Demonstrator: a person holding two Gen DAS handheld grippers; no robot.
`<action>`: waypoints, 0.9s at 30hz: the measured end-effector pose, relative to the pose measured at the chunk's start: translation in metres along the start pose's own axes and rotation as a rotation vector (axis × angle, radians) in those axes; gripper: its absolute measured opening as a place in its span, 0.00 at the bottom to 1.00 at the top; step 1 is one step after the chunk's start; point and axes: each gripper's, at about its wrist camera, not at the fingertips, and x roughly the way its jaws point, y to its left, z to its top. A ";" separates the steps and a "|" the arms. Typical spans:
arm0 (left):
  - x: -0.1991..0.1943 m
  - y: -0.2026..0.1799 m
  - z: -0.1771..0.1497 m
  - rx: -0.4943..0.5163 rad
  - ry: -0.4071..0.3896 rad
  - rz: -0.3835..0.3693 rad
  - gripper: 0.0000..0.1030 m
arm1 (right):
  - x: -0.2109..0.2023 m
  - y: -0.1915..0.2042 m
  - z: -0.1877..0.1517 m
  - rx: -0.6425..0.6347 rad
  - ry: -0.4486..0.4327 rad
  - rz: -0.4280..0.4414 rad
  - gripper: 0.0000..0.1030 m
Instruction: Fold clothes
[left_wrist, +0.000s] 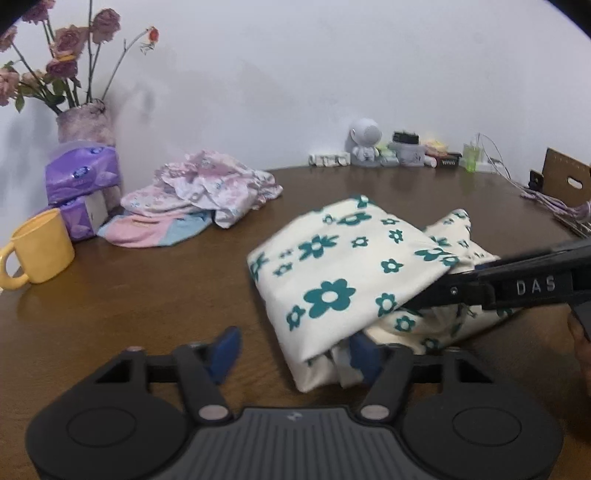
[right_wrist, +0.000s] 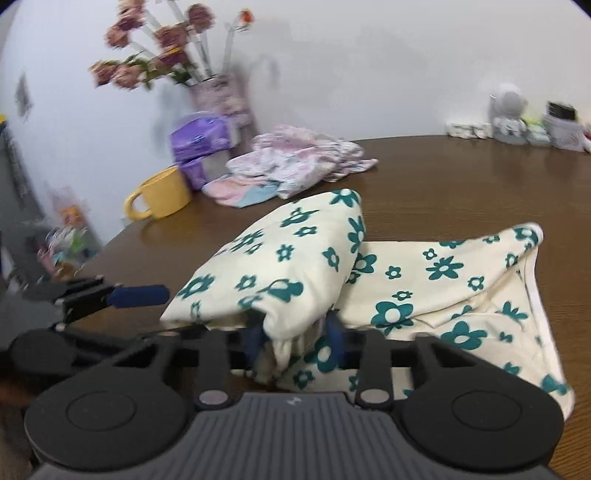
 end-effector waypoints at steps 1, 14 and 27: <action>0.000 0.002 0.001 -0.014 -0.002 -0.019 0.36 | 0.000 -0.003 -0.001 0.052 -0.022 0.014 0.11; -0.005 0.011 -0.003 -0.075 -0.007 -0.083 0.32 | 0.021 -0.049 -0.034 0.648 -0.082 0.182 0.09; -0.033 0.025 0.029 -0.099 -0.124 -0.073 0.64 | -0.042 -0.024 0.001 0.271 -0.125 0.119 0.43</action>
